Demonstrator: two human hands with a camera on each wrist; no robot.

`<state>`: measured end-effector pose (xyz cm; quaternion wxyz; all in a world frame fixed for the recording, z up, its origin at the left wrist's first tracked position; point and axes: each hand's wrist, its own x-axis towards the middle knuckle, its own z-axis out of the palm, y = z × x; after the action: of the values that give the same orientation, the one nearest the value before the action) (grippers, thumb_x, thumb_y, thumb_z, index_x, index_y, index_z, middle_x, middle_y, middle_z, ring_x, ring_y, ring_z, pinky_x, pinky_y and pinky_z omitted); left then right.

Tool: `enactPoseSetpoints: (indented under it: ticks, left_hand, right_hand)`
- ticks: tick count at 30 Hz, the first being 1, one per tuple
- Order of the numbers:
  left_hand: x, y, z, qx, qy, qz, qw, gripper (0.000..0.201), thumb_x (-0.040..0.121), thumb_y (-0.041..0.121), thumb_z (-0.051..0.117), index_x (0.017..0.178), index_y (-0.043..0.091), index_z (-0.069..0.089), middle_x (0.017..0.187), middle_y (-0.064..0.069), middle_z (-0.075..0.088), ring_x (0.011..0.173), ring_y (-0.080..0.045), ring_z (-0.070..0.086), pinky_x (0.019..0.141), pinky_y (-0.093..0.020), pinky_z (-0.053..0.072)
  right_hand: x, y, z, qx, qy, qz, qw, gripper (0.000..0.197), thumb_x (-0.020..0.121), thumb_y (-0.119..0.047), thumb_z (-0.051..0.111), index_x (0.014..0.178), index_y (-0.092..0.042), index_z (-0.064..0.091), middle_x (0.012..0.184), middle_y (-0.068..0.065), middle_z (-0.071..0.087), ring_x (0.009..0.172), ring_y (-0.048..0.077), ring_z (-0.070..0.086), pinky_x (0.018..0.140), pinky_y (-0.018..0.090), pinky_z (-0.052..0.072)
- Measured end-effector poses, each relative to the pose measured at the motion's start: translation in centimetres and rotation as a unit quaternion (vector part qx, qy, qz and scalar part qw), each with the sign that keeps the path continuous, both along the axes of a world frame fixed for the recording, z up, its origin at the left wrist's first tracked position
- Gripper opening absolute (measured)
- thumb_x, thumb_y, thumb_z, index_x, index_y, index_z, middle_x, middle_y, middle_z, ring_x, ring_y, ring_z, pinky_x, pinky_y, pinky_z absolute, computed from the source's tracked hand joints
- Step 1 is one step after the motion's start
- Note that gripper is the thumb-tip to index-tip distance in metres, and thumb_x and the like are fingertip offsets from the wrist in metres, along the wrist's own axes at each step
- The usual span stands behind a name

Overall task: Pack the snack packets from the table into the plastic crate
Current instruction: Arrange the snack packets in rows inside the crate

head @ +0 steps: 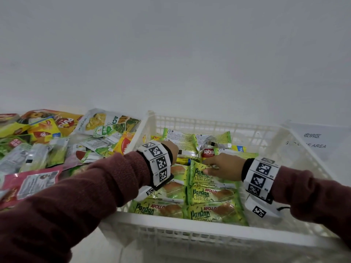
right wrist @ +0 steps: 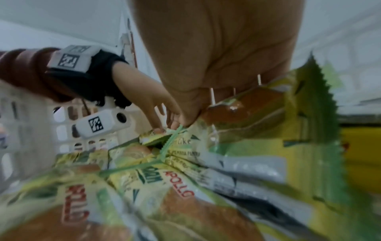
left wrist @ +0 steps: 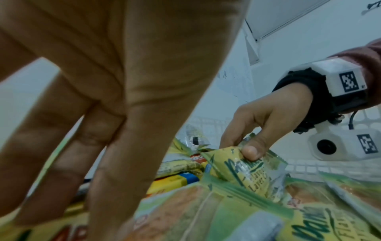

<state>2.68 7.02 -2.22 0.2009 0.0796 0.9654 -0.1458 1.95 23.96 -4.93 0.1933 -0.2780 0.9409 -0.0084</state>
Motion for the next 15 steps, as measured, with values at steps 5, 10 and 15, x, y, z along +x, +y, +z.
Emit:
enactPoseSetpoints:
  ticks: [5, 10, 15]
  left_hand:
    - [0.4, 0.4, -0.2, 0.012, 0.011, -0.05, 0.999, 0.004, 0.092, 0.011, 0.052, 0.091, 0.008, 0.049, 0.067, -0.002, 0.04, 0.064, -0.017, 0.044, 0.062, -0.025, 0.042]
    - [0.2, 0.3, -0.9, 0.032, -0.003, -0.073, 0.997, 0.027, 0.094, 0.017, 0.051, 0.114, 0.0, 0.055, 0.096, -0.008, 0.051, 0.085, -0.019, 0.045, 0.078, -0.028, 0.043]
    - [0.6, 0.3, -1.3, 0.034, -0.023, -0.078, 0.996, 0.037, 0.098, 0.027, 0.043, 0.121, 0.0, 0.052, 0.091, -0.007, 0.054, 0.075, -0.018, 0.045, 0.075, -0.028, 0.04]
  right_hand:
    - [0.8, -0.9, -0.3, 0.126, 0.126, 0.055, 0.982, 0.044, 0.096, -0.046, 0.036, 0.123, -0.012, 0.048, 0.112, 0.009, 0.061, 0.102, 0.026, 0.059, 0.068, 0.028, 0.035]
    - [0.7, -0.8, 0.5, 0.078, 0.165, 0.077, 0.98, 0.047, 0.094, -0.039, 0.046, 0.135, -0.017, 0.041, 0.129, 0.005, 0.055, 0.115, 0.025, 0.054, 0.084, 0.034, 0.048]
    - [1.9, -0.3, 0.4, 0.058, 0.11, 0.136, 0.983, 0.044, 0.098, -0.014, 0.041, 0.141, -0.012, 0.035, 0.134, 0.01, 0.047, 0.116, 0.024, 0.053, 0.096, 0.031, 0.044]
